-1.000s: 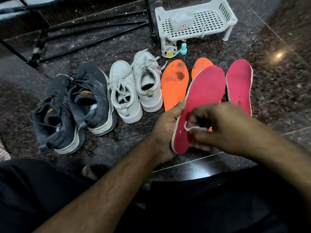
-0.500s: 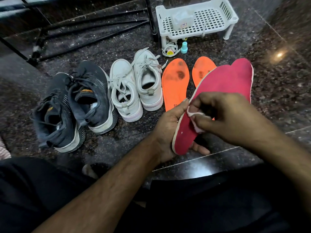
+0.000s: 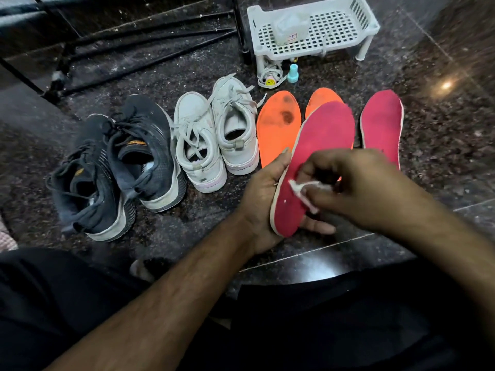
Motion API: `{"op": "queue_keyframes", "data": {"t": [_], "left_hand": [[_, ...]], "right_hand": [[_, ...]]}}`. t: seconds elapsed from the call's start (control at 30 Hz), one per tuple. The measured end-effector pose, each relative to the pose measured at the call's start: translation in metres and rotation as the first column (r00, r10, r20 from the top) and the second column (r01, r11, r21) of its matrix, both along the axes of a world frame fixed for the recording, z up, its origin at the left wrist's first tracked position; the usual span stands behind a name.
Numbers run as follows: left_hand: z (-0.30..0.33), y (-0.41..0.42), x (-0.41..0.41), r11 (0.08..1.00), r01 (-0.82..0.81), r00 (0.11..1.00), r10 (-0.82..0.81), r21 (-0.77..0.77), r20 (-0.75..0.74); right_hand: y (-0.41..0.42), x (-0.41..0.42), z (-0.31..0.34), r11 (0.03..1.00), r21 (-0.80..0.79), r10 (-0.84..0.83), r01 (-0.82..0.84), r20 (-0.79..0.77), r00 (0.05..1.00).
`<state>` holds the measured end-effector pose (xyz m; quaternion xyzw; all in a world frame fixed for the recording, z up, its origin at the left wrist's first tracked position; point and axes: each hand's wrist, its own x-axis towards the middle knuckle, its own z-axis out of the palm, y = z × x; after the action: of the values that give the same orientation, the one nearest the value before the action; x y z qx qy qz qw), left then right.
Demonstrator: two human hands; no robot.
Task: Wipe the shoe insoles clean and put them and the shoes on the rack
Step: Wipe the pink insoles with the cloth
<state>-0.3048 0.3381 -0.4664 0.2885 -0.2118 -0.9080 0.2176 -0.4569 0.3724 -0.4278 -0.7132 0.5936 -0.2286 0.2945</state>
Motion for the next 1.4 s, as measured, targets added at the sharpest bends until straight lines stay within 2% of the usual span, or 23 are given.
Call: {"op": "queue_keyframes", "data": {"t": [0.1, 0.17, 0.23, 0.3, 0.37, 0.4, 0.53, 0.57, 0.6, 0.67, 0.73, 0.8, 0.93, 1.0, 1.07, 1.17, 1.23, 1.27, 1.33, 1.4], "left_hand": [[0.003, 0.002, -0.001, 0.998, 0.015, 1.0, -0.016, -0.058, -0.018], [0.005, 0.004, -0.003, 0.999, -0.011, 1.0, 0.009, -0.051, -0.027], [0.006, 0.004, -0.005, 0.999, -0.041, 0.999, 0.041, 0.0, -0.028], [0.006, 0.003, -0.005, 0.995, -0.086, 0.996, 0.088, 0.054, -0.033], [0.004, 0.002, -0.004, 0.995, -0.085, 0.996, 0.086, 0.045, -0.016], [0.004, 0.002, -0.004, 0.998, -0.058, 0.998, 0.058, 0.022, 0.005], [0.004, 0.003, -0.003, 0.998, -0.016, 1.0, 0.017, -0.063, 0.019], [0.004, 0.004, -0.003, 0.997, -0.021, 1.0, 0.023, -0.069, 0.021], [0.003, 0.005, -0.004, 0.997, -0.027, 0.999, 0.029, -0.066, 0.028], [0.004, 0.006, -0.004, 0.998, -0.062, 0.998, 0.062, -0.018, 0.027], [0.003, 0.005, -0.003, 0.99, -0.129, 0.992, 0.128, 0.052, 0.014], [0.002, 0.004, -0.002, 0.99, -0.129, 0.992, 0.13, 0.063, -0.005], [0.002, 0.006, -0.003, 0.998, -0.009, 1.0, 0.01, -0.064, 0.021], [0.001, 0.006, -0.003, 0.998, -0.008, 1.0, 0.01, -0.066, 0.024], [0.0, 0.007, -0.003, 0.998, -0.027, 0.999, 0.029, -0.048, 0.035], [0.001, 0.004, -0.002, 0.994, -0.108, 0.993, 0.106, 0.036, 0.044], [0.001, 0.003, -0.001, 0.994, -0.108, 0.994, 0.108, 0.012, 0.034], [0.001, 0.004, -0.001, 0.997, -0.071, 0.997, 0.072, -0.016, 0.029], [0.001, 0.005, -0.001, 0.998, 0.007, 1.0, -0.006, -0.064, 0.016], [0.0, 0.006, -0.001, 0.995, 0.046, 0.999, -0.048, -0.086, -0.016]], "right_hand": [[-0.011, -0.019, -0.003, 0.98, -0.083, -0.185, 0.179, -0.059, 0.981], [-0.011, -0.019, -0.003, 0.97, -0.089, -0.232, 0.226, -0.059, 0.971], [-0.003, -0.006, 0.0, 0.988, -0.035, -0.15, 0.15, 0.0, 0.989], [0.006, 0.011, 0.003, 0.999, 0.038, -0.002, 0.0, 0.07, 0.998], [0.009, 0.016, 0.002, 0.996, 0.064, 0.05, -0.056, 0.09, 0.995], [0.007, 0.013, 0.001, 0.998, 0.066, 0.015, -0.021, 0.093, 0.996], [-0.009, -0.014, -0.004, 0.955, -0.055, -0.289, 0.292, 0.057, 0.956], [-0.01, -0.014, -0.004, 0.947, -0.056, -0.313, 0.317, 0.078, 0.947], [-0.009, -0.009, -0.003, 0.957, -0.029, -0.284, 0.289, 0.121, 0.951], [0.002, 0.011, -0.002, 0.991, 0.045, -0.13, 0.123, 0.197, 0.972], [0.012, 0.028, 0.0, 0.997, 0.071, 0.011, -0.025, 0.194, 0.981], [0.012, 0.028, 0.001, 0.997, 0.061, 0.037, -0.047, 0.156, 0.987], [-0.007, -0.005, -0.003, 0.976, -0.016, -0.214, 0.218, 0.12, 0.969], [-0.011, -0.011, -0.006, 0.955, -0.035, -0.287, 0.294, 0.131, 0.949], [-0.007, -0.001, -0.006, 0.982, -0.015, -0.185, 0.188, 0.117, 0.976], [0.009, 0.021, 0.0, 0.99, 0.076, 0.11, -0.121, 0.129, 0.986], [0.01, 0.017, 0.002, 0.982, 0.086, 0.156, -0.17, 0.155, 0.976], [0.007, 0.01, 0.001, 0.991, 0.07, 0.101, -0.114, 0.165, 0.981], [-0.004, -0.009, 0.0, 0.994, -0.026, -0.102, 0.107, 0.138, 0.985], [-0.012, -0.021, 0.0, 0.945, -0.119, -0.295, 0.304, 0.085, 0.952]]}}
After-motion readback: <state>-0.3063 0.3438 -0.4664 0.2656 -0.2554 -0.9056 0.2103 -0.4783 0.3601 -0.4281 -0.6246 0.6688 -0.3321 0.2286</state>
